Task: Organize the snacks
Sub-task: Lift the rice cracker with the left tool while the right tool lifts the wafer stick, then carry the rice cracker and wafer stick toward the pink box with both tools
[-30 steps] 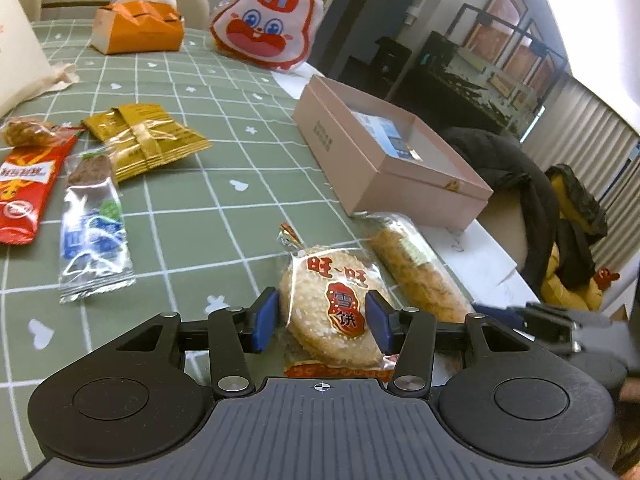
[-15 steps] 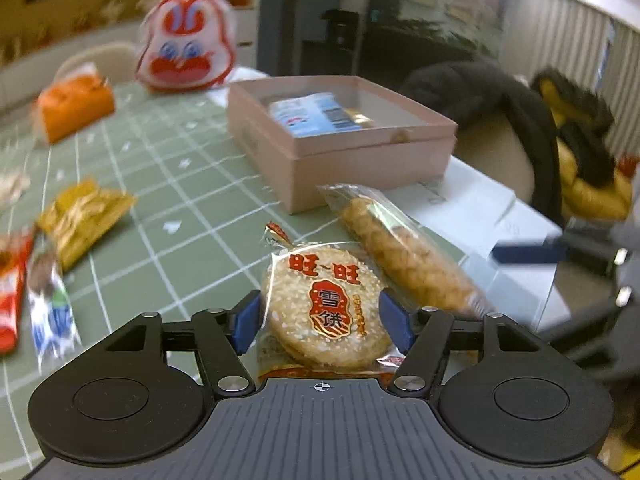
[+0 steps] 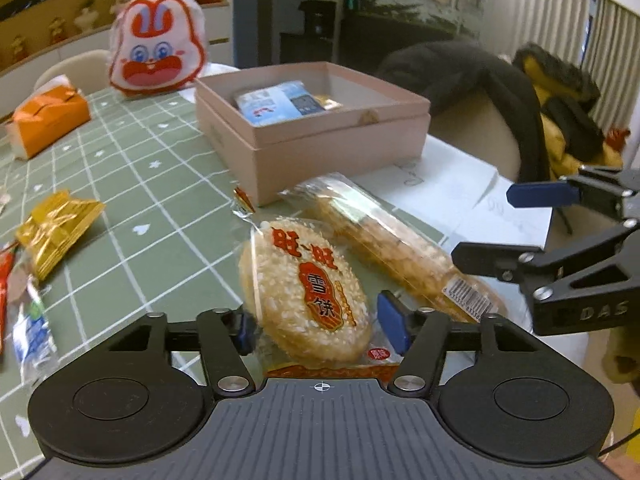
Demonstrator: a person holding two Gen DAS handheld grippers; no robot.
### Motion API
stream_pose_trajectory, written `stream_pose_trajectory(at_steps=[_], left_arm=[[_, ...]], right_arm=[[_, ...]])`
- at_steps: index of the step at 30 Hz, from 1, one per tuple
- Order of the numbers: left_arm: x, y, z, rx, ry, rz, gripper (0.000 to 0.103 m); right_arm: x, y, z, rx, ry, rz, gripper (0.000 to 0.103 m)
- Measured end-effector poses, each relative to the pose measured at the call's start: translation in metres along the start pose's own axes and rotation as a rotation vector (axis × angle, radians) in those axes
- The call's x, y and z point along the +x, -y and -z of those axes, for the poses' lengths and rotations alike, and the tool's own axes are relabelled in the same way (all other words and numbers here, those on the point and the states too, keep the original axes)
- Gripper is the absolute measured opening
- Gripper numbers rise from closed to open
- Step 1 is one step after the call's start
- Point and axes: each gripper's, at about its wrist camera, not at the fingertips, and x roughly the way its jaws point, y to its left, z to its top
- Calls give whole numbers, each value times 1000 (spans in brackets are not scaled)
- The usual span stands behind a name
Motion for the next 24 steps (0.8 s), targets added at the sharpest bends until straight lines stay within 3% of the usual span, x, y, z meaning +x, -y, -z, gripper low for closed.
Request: stream_pose_trajectory(at_steps=[4, 10, 13, 18, 24], left_arm=[[-15, -12, 4, -39, 15, -10, 51], [-27, -22, 8, -94, 22, -2, 41], [-32, -22, 8, -109, 27, 11, 36], [-36, -21, 9, -128, 26, 16, 34], [-37, -18, 7, -139, 28, 29, 30]], right_arm=[[0, -6, -5, -26, 13, -58, 86], [25, -8, -24, 74, -40, -153, 86], [45, -12, -27, 86, -91, -150, 73], [54, -25, -22, 20, -134, -149, 38], [30, -22, -16, -34, -111, -133, 30]])
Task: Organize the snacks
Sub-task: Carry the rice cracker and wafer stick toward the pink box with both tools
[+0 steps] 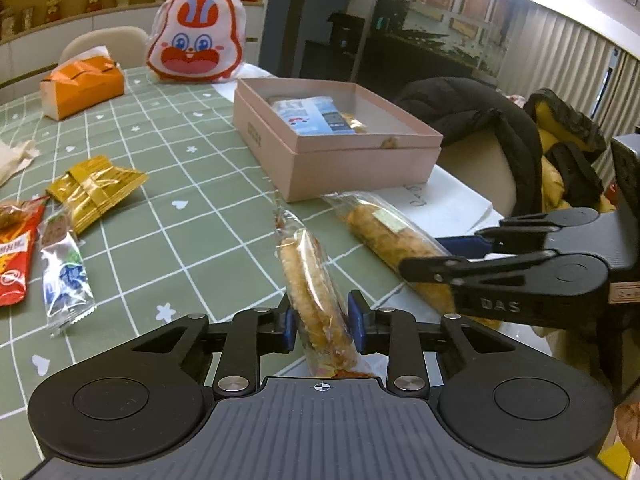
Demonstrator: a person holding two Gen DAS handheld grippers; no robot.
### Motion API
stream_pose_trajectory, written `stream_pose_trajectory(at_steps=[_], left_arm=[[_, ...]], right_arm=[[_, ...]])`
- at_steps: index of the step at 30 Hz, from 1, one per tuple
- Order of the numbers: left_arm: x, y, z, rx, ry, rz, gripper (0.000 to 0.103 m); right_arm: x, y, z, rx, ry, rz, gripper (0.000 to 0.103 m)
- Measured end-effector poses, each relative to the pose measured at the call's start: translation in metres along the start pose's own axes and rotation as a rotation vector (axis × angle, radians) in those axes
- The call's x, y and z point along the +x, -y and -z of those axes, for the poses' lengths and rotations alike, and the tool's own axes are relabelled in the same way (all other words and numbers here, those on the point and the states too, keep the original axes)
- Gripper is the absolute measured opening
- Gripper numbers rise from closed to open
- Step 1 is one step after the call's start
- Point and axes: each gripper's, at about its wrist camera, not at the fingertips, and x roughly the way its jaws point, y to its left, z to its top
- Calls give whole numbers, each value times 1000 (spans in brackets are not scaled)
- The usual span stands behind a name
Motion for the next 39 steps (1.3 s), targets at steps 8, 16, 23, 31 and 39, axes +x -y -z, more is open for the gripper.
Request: stream_pose_trajectory(at_steps=[8, 16, 23, 31, 39], left_arm=[[-13, 16, -8, 22, 37, 38, 24], [-23, 31, -40, 61, 114, 68, 20], [-12, 28, -31, 59, 60, 56, 21], [-14, -15, -8, -33, 4, -99, 23], [-11, -59, 5, -243, -14, 17, 24]], right_arm=[[-31, 26, 6, 75, 17, -19, 29], [-70, 48, -17, 118, 143, -68, 29], [-65, 47, -14, 98, 147, -35, 29], [-16, 22, 5, 36, 50, 42, 30], [-40, -23, 11, -77, 180, 30, 51]])
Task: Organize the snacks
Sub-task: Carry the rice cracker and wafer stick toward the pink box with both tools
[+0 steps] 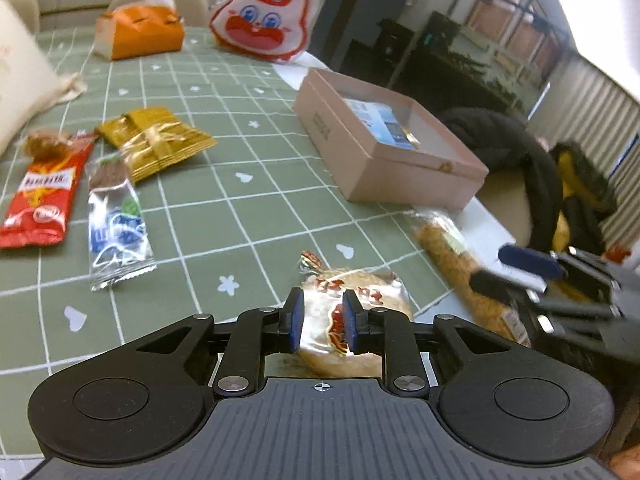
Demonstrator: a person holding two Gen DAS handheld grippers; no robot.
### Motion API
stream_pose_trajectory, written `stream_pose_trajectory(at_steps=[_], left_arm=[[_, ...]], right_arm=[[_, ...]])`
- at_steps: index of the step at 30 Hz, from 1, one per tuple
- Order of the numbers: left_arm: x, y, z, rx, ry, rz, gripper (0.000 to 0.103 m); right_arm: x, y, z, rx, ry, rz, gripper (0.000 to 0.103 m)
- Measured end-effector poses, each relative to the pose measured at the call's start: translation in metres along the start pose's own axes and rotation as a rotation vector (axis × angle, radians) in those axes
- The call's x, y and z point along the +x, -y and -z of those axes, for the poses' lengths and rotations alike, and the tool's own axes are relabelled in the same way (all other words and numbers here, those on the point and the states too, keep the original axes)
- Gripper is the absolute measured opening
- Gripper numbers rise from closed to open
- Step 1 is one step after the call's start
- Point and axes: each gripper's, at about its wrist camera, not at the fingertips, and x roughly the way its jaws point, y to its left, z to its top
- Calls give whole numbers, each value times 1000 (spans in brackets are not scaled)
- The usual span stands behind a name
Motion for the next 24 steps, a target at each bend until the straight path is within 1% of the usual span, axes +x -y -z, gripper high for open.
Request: stream_pose_trajectory(at_steps=[2, 4, 5, 6, 8, 9, 10, 12, 14, 16, 18, 19, 21, 23, 24], left_arm=[[-2, -7, 0, -23, 4, 1, 25], [-3, -10, 0, -34, 0, -1, 25], [-3, -11, 1, -42, -5, 5, 25], [-2, -13, 2, -53, -13, 22, 25], [1, -15, 3, -72, -29, 74, 26], [3, -16, 3, -78, -36, 94, 32], [6, -16, 4, -77, -45, 104, 35], [12, -15, 5, -83, -47, 125, 37], [18, -15, 4, -101, -56, 169, 41], [21, -11, 3, -110, -71, 180, 41], [21, -6, 2, -116, -85, 173, 40], [21, -3, 3, -120, -91, 173, 38], [23, -4, 5, -161, -106, 199, 38], [21, -7, 6, -187, -102, 240, 36], [17, -8, 6, -193, -84, 264, 31]], right_arm=[[-5, -7, -2, 22, -7, -112, 50], [1, -14, -3, 48, -54, -207, 48], [7, -17, -3, 52, -74, -221, 42], [14, -22, -3, 46, -93, -212, 37], [26, -28, 1, 34, -131, -171, 33], [29, -29, 3, 37, -130, -170, 33], [28, -27, 4, 41, -120, -171, 33], [28, -25, 4, 47, -124, -171, 33], [27, -21, 6, 61, -125, -175, 33], [26, -17, 9, 69, -123, -174, 33], [24, -13, 11, 74, -120, -179, 33], [23, -11, 13, 75, -117, -182, 33], [24, -7, 14, 77, -112, -198, 33], [22, -5, 15, 71, -102, -194, 33], [21, -4, 16, 68, -97, -194, 33]])
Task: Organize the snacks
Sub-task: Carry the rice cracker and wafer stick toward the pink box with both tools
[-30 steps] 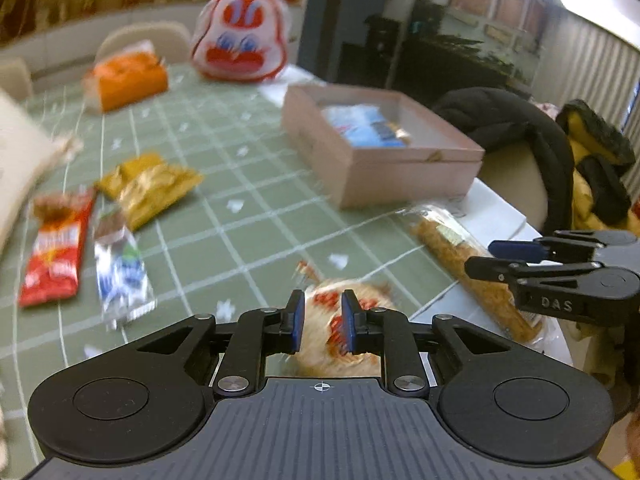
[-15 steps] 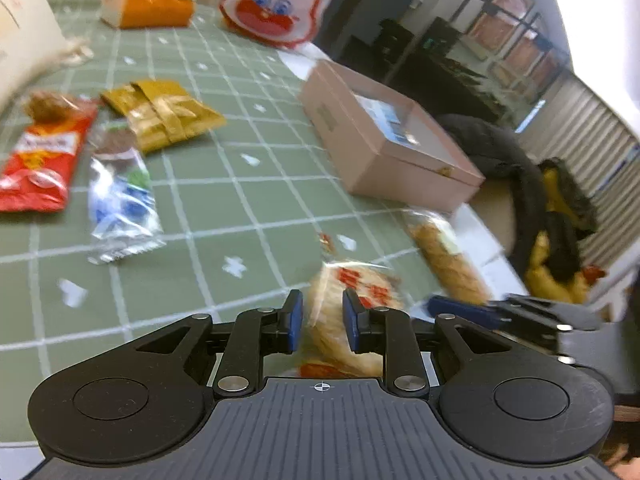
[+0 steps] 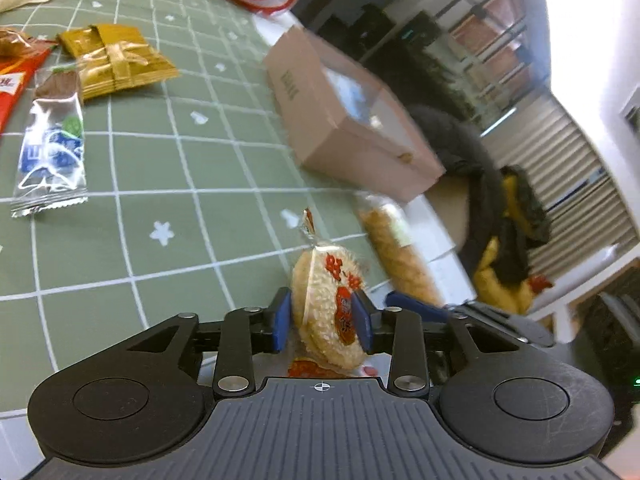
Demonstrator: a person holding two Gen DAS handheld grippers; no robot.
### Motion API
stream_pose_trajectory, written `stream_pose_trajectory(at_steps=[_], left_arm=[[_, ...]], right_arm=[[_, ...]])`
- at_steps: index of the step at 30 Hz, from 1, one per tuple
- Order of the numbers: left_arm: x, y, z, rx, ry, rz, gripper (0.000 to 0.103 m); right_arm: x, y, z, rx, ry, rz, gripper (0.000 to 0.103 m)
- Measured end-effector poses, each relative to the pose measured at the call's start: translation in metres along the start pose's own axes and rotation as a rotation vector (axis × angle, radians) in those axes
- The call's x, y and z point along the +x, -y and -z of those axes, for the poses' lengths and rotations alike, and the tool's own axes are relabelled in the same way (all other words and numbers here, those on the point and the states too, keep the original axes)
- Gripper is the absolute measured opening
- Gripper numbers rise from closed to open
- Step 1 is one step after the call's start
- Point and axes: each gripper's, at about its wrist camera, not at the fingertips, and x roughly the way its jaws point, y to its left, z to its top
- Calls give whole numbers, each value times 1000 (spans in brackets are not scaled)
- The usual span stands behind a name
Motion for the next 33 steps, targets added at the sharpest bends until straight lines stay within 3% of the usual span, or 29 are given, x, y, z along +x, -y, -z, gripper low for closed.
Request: stream_pose_trajectory(at_steps=[4, 10, 16, 17, 20, 22, 25, 28, 29, 30, 33], left_arm=[[-12, 9, 1, 28, 43, 100, 24], [12, 33, 5, 157, 51, 2, 31], [6, 33, -1, 159, 96, -83, 25], [4, 33, -1, 160, 96, -89, 25], [-2, 37, 3, 184, 101, -110, 25], [-4, 41, 5, 197, 101, -121, 24], [-8, 45, 7, 198, 103, -106, 22], [-10, 50, 9, 216, 109, -102, 22], [-11, 51, 9, 226, 107, -99, 22], [-10, 53, 8, 234, 105, -98, 21], [-9, 58, 6, 245, 113, -92, 21]], right_arm=[[-6, 7, 2, 10, 9, -12, 33], [-3, 11, 6, 27, -10, -14, 33], [-17, 8, 3, -9, 19, 14, 33], [-23, 9, 0, -14, 44, 29, 36], [-29, 19, -13, 8, 99, 100, 59], [-20, 27, -20, 20, 86, 162, 60], [6, 45, -26, 70, -11, 185, 60], [19, 57, -21, 115, -77, 172, 52], [19, 57, -19, 109, -92, 163, 37], [16, 57, -17, 100, -93, 159, 32], [2, 59, -15, 90, -86, 120, 30]])
